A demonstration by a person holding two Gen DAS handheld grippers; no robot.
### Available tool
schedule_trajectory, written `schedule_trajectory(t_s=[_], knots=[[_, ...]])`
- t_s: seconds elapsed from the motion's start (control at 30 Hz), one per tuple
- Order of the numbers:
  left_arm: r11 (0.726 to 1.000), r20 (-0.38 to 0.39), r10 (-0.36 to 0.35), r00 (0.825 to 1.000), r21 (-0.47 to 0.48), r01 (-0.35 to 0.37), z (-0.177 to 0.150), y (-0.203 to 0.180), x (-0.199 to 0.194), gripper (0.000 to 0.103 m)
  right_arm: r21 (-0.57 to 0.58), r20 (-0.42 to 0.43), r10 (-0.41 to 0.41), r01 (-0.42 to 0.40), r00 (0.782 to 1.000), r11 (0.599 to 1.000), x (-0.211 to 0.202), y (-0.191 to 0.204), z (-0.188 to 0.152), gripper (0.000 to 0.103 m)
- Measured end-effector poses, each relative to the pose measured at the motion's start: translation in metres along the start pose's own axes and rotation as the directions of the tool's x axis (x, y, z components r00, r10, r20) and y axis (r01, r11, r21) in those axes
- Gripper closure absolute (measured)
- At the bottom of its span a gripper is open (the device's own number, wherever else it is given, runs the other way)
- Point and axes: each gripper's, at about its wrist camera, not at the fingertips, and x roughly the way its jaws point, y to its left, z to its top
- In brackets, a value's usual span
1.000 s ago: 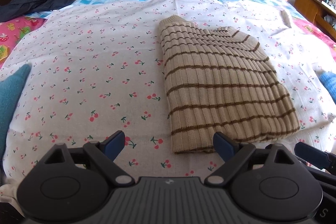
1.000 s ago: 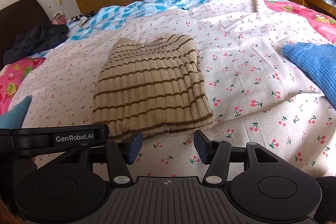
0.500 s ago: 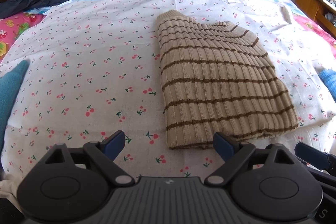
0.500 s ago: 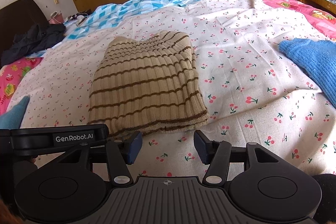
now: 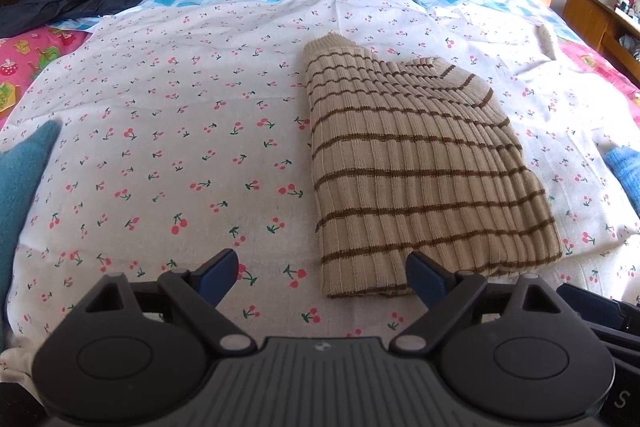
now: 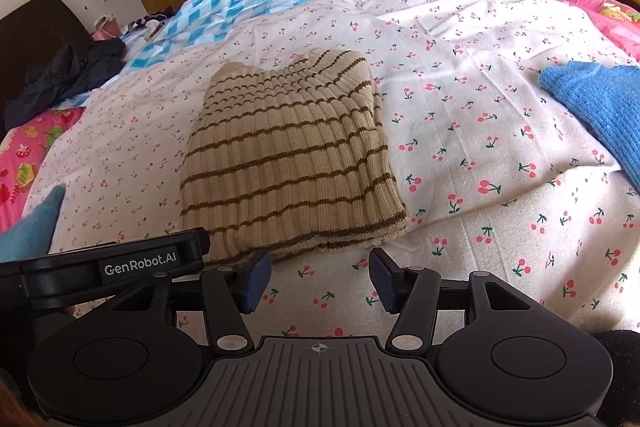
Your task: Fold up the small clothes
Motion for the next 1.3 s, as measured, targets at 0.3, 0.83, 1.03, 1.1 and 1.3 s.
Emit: schedule_trajectory(t_s=[0.3, 0.83, 1.03, 1.1, 1.3], knots=[[1.000, -0.023, 0.001, 1.000, 0.029, -0.001, -0.019, -0.007, 0.001, 0.008, -0.010, -0.009, -0.032, 0.032, 0.999, 0.999, -0.004, -0.005, -0.017, 0.049], [0.999, -0.016, -0.010, 1.000, 0.037, 0.011, -0.023, -0.011, -0.005, 0.008, -0.008, 0.019, -0.042, 0.042, 0.999, 0.999, -0.012, -0.009, -0.024, 0.049], [0.999, -0.015, -0.011, 1.000, 0.037, 0.012, -0.023, -0.011, -0.005, 0.008, -0.006, 0.022, -0.044, 0.044, 0.999, 0.999, -0.012, -0.010, -0.025, 0.049], [0.999, -0.015, -0.011, 1.000, 0.039, 0.012, -0.024, -0.011, -0.005, 0.008, -0.006, 0.021, -0.044, 0.044, 0.999, 0.999, -0.012, -0.010, -0.026, 0.049], [0.999, -0.022, -0.014, 1.000, 0.033, 0.015, -0.026, -0.010, -0.004, 0.008, -0.011, 0.021, -0.052, 0.053, 0.998, 0.999, -0.011, -0.010, -0.027, 0.046]])
